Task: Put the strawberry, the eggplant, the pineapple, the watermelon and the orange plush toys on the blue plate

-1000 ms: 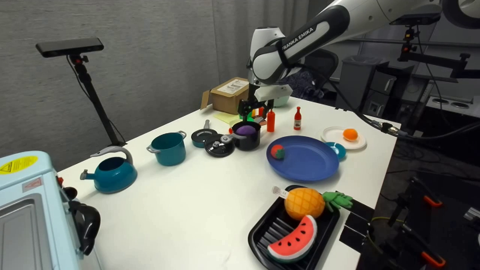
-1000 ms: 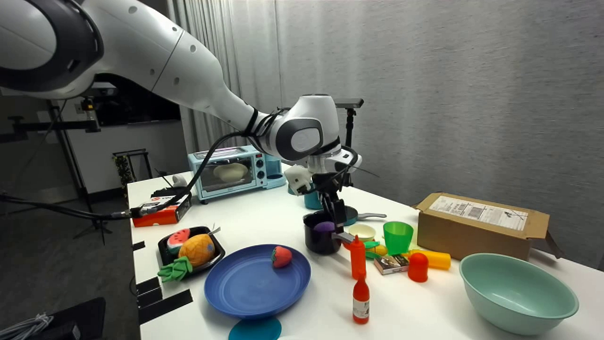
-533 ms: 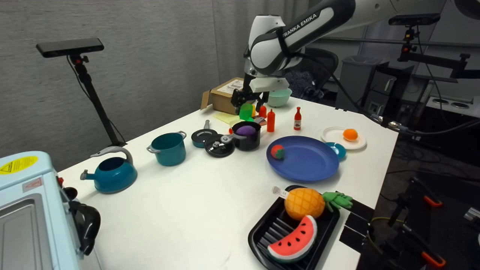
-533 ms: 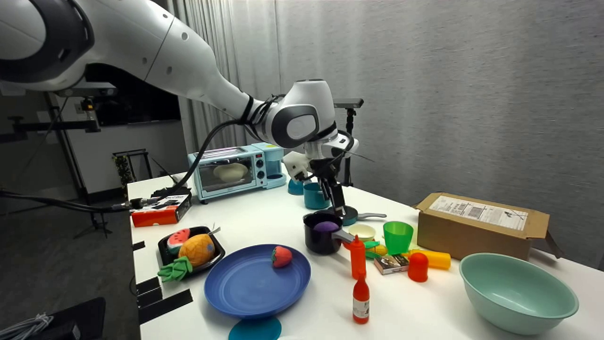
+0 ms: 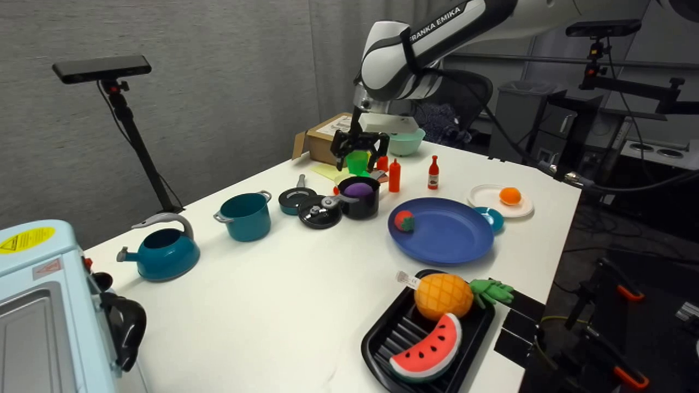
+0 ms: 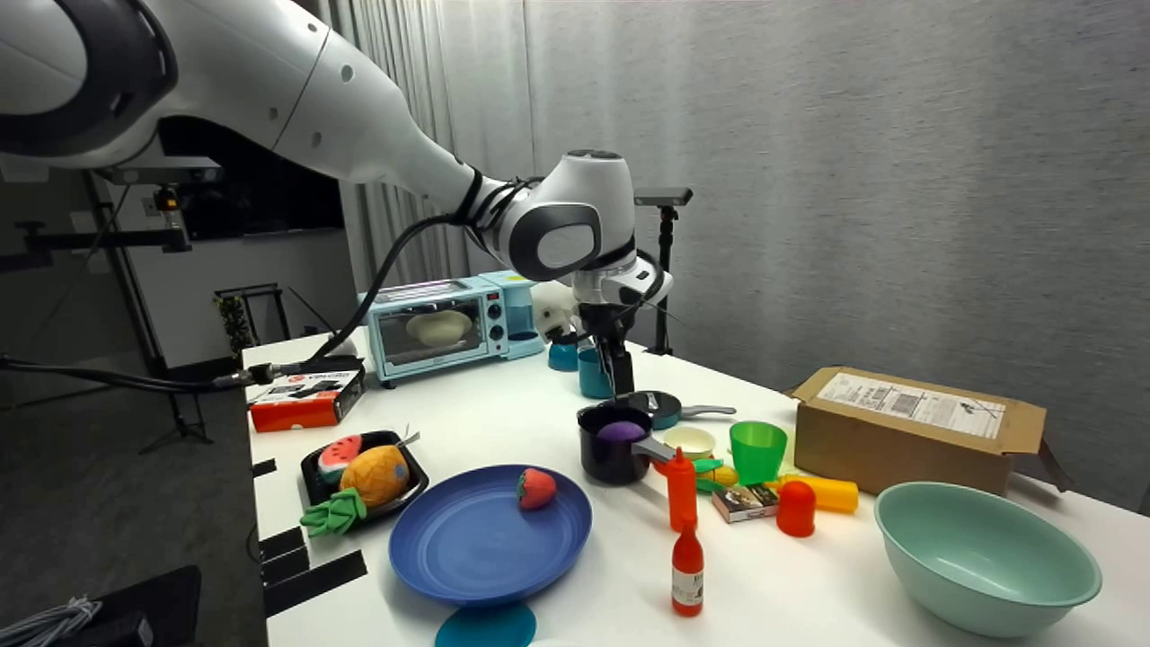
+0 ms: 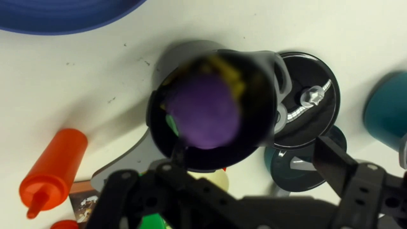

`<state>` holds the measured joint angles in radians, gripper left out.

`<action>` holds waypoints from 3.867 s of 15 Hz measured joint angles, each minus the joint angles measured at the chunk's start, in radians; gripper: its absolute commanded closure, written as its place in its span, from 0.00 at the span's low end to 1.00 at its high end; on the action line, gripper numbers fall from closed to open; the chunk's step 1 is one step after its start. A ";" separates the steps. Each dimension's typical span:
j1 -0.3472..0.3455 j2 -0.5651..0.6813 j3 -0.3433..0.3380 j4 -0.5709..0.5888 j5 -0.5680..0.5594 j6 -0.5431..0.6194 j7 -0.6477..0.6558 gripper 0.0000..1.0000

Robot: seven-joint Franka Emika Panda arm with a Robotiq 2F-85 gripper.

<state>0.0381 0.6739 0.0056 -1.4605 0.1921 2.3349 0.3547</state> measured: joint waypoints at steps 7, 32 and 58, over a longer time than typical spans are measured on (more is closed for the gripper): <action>-0.002 0.038 -0.003 -0.013 0.000 0.001 0.001 0.00; 0.012 0.045 -0.058 0.005 -0.124 -0.021 0.001 1.00; 0.052 0.083 -0.059 0.016 -0.158 -0.022 -0.012 0.96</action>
<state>0.0897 0.7568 -0.0534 -1.4445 0.0343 2.3126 0.3428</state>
